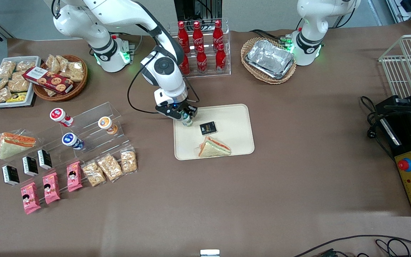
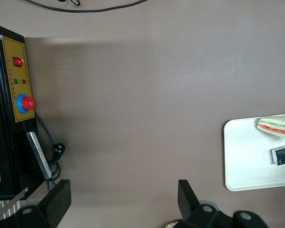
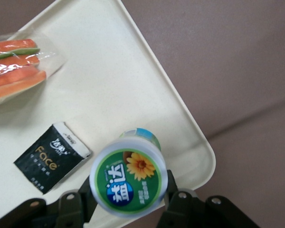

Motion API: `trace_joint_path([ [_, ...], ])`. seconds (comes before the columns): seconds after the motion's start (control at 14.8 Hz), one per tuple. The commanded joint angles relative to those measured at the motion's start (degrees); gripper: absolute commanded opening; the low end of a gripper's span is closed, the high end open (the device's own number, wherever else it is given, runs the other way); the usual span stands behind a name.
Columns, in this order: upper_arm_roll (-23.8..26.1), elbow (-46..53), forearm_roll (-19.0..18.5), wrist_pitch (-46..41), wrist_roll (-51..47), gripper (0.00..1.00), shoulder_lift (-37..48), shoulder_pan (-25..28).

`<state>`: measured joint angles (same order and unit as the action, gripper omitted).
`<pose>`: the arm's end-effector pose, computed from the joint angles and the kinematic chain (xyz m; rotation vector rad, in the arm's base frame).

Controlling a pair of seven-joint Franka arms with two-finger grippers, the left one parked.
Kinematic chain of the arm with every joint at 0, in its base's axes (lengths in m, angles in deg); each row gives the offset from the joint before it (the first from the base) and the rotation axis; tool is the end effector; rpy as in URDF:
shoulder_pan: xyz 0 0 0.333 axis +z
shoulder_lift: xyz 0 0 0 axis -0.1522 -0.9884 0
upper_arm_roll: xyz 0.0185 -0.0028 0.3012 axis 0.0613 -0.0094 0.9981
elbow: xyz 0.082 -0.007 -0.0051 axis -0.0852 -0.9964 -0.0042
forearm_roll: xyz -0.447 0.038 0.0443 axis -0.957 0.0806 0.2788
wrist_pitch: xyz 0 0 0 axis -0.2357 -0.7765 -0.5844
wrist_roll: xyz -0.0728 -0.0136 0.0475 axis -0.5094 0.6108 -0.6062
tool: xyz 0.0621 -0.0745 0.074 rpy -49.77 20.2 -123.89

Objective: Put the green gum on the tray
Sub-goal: 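Lower the tub onto the tray beside the black card and release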

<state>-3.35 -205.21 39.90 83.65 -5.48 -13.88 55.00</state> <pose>0.4054 0.4302 0.1682 -2.9254 0.7694 -0.0533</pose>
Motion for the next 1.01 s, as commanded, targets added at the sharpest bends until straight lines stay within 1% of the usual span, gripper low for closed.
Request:
trace_joint_path([
  [0.0,-0.62,-0.3,-0.38,1.99,-0.88,0.48,-0.85,0.69],
  [0.13,-0.62,-0.21,-0.38,2.08,-0.88,0.53,-0.85,0.69],
  [0.2,-0.62,-0.21,-0.56,2.25,-0.96,0.81,-1.11,0.69],
  [0.27,-0.62,-0.21,-0.56,2.26,-0.96,1.0,-1.46,0.78],
  [0.81,-0.7,-0.12,-0.56,2.34,-1.05,1.0,-1.47,0.69],
  [0.94,-0.79,0.05,-1.26,2.08,-0.7,1.0,-1.03,0.51],
])
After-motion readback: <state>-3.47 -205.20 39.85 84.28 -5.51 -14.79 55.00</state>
